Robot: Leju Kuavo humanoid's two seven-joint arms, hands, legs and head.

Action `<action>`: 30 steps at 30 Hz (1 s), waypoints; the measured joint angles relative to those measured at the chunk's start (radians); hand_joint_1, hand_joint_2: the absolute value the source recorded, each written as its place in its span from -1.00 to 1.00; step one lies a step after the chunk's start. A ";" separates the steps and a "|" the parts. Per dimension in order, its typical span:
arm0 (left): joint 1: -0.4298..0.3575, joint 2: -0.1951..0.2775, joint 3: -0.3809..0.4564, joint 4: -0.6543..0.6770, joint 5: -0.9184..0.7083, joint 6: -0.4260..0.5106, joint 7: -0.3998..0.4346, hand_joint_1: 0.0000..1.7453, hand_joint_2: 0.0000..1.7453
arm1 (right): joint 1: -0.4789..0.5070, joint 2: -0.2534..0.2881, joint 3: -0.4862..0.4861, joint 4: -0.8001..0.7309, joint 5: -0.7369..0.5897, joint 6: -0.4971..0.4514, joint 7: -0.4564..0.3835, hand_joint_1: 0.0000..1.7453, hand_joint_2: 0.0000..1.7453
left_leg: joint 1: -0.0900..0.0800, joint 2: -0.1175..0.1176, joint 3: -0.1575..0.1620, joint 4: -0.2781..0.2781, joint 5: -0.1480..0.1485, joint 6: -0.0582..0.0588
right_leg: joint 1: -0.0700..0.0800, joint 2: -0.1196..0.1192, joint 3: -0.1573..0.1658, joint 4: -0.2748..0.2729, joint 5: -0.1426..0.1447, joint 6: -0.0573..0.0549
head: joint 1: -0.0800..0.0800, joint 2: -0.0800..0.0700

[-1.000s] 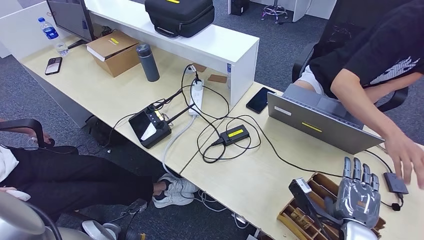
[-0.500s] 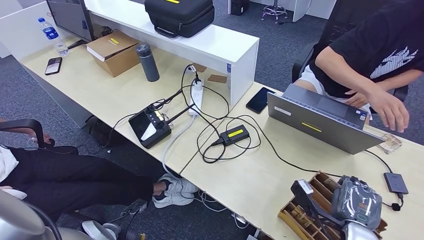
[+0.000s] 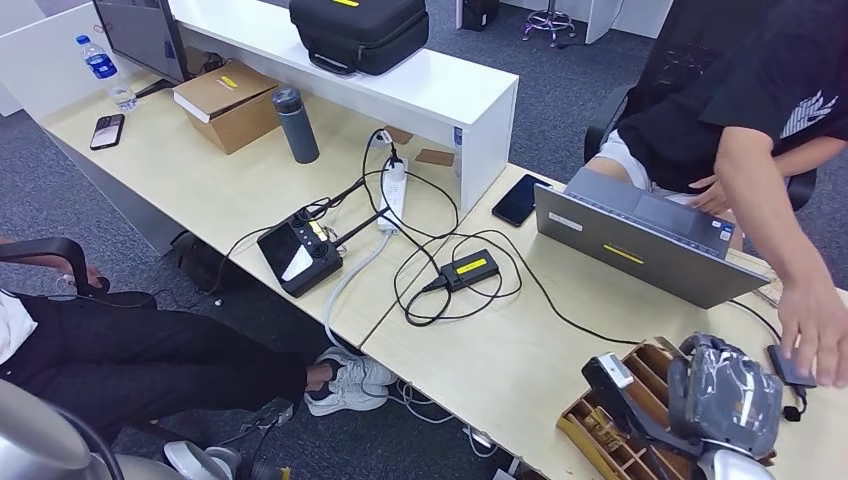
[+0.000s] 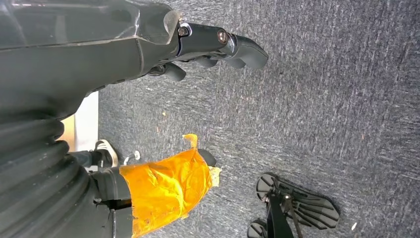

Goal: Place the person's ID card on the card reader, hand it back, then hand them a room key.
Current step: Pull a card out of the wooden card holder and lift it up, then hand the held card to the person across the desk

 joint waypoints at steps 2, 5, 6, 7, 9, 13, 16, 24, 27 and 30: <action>0.000 0.000 0.000 0.000 0.000 0.000 0.000 -1.00 1.00 | -0.001 0.000 0.000 -0.047 -0.016 0.001 -0.009 0.56 1.00 | 0.000 0.000 0.000 0.000 0.000 0.000 | 0.000 0.000 0.000 0.000 0.000 0.000 | 0.000 0.000; 0.000 0.001 0.000 0.000 -0.001 -0.001 0.000 -1.00 1.00 | -0.006 0.002 0.001 -0.107 -0.044 0.008 -0.017 0.64 1.00 | 0.000 0.000 0.000 0.000 0.000 0.000 | 0.000 0.000 0.000 0.000 0.000 0.000 | 0.000 0.000; 0.000 0.001 0.000 0.000 -0.002 -0.001 0.000 -1.00 1.00 | -0.011 0.004 0.002 -0.122 -0.049 0.012 -0.017 0.71 1.00 | 0.000 0.000 0.000 0.000 0.000 0.000 | 0.000 0.000 0.000 0.000 0.000 0.000 | 0.000 0.000; 0.000 0.001 0.000 0.000 -0.003 -0.002 0.000 -1.00 1.00 | -0.018 0.006 0.002 -0.137 -0.055 0.019 -0.016 0.80 1.00 | 0.000 0.000 0.000 0.000 0.000 0.000 | 0.000 0.000 0.000 0.000 0.000 0.000 | 0.000 0.000; 0.000 0.002 0.000 0.000 -0.006 -0.004 0.000 -1.00 1.00 | -0.038 0.011 0.004 -0.159 -0.066 0.038 -0.005 0.93 1.00 | 0.000 0.000 0.000 0.000 0.000 0.000 | 0.000 0.000 0.000 0.000 0.000 0.000 | 0.000 0.000; -0.002 0.008 0.000 0.000 -0.019 -0.012 -0.002 -1.00 1.00 | -0.133 0.027 0.009 -0.169 -0.085 0.091 0.042 0.95 1.00 | 0.000 0.000 0.000 0.000 0.000 0.000 | 0.000 0.000 0.000 0.000 0.001 -0.001 | 0.000 0.000; -0.003 0.012 0.000 0.000 -0.023 -0.014 -0.003 -1.00 1.00 | -0.191 0.036 0.010 -0.162 -0.088 0.100 0.057 1.00 1.00 | 0.000 0.000 0.000 0.000 0.000 0.000 | 0.000 0.000 0.000 0.000 0.001 -0.001 | 0.000 0.000; -0.008 0.021 -0.008 0.000 -0.042 -0.025 -0.013 -1.00 1.00 | -0.340 0.079 0.010 -0.046 -0.066 0.135 0.119 1.00 1.00 | 0.000 0.000 0.000 0.000 0.001 -0.001 | 0.000 0.000 0.000 0.001 0.001 -0.001 | 0.000 0.000; -0.009 0.021 -0.011 0.000 -0.046 -0.027 -0.016 -1.00 1.00 | -0.370 0.093 0.010 -0.002 -0.067 0.135 0.130 1.00 1.00 | 0.000 0.000 0.000 0.000 0.000 -0.001 | 0.000 0.000 0.000 0.001 0.001 -0.001 | 0.000 0.000; -0.009 0.021 -0.014 0.000 -0.051 -0.030 -0.019 -1.00 1.00 | -0.384 0.099 0.010 0.039 -0.102 0.134 0.126 -0.12 1.00 | 0.000 0.000 0.000 0.000 0.000 -0.001 | 0.000 0.000 0.000 0.001 0.001 -0.001 | 0.000 0.000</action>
